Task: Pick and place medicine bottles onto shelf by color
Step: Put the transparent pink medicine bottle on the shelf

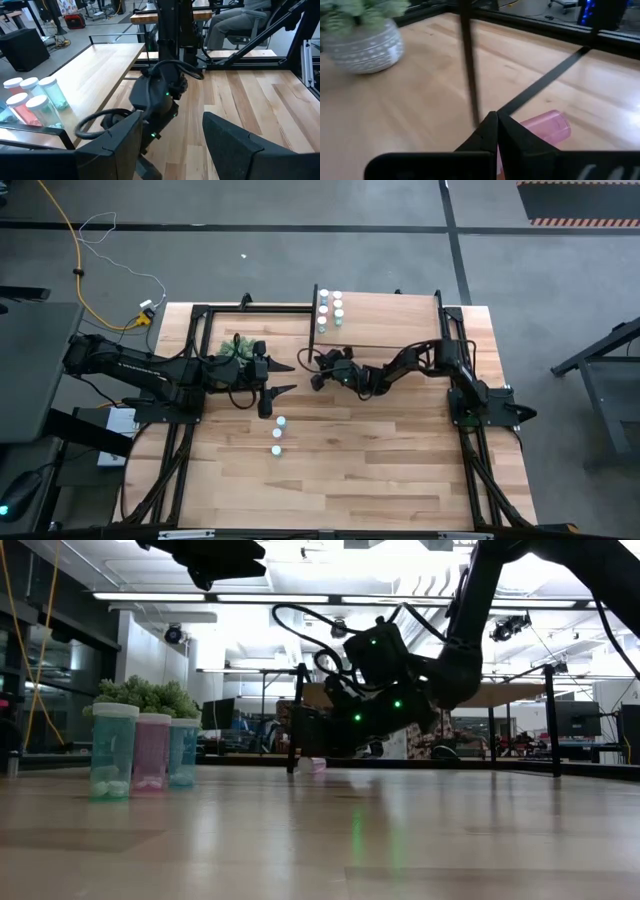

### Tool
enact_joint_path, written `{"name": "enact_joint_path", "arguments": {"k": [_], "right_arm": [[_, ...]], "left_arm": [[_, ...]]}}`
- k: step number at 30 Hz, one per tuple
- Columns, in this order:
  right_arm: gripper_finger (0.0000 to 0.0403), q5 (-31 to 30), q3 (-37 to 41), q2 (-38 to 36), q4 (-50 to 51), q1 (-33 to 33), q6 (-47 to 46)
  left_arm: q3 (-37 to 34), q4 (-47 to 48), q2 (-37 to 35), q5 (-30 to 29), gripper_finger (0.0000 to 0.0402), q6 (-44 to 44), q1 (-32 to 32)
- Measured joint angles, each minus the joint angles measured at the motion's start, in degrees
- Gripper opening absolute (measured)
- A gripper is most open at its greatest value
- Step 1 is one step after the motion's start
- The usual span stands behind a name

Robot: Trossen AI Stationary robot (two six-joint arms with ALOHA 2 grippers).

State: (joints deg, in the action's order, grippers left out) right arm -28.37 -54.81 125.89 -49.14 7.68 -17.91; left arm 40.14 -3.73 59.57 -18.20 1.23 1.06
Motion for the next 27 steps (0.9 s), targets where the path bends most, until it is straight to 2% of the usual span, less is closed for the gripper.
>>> {"name": "enact_joint_path", "arguments": {"k": [7,14,18,27], "right_arm": [[0.0,0.53,-0.08,-0.22,2.49,-2.8,-0.41],[0.0,4.83,-0.09,-0.71,3.93,-6.39,-1.8],[0.0,7.4,-0.02,-3.6,10.22,-9.02,-2.18],[0.0,8.85,0.3,-11.35,25.05,-15.46,-0.31]], "left_arm": [[0.0,0.0,0.0,0.0,0.02,0.0,0.0],[0.0,0.04,0.0,0.0,0.02,0.0,0.0],[0.0,0.04,0.0,0.0,0.02,0.0,0.0],[0.0,0.02,0.0,0.0,0.02,-0.03,0.0]]}}
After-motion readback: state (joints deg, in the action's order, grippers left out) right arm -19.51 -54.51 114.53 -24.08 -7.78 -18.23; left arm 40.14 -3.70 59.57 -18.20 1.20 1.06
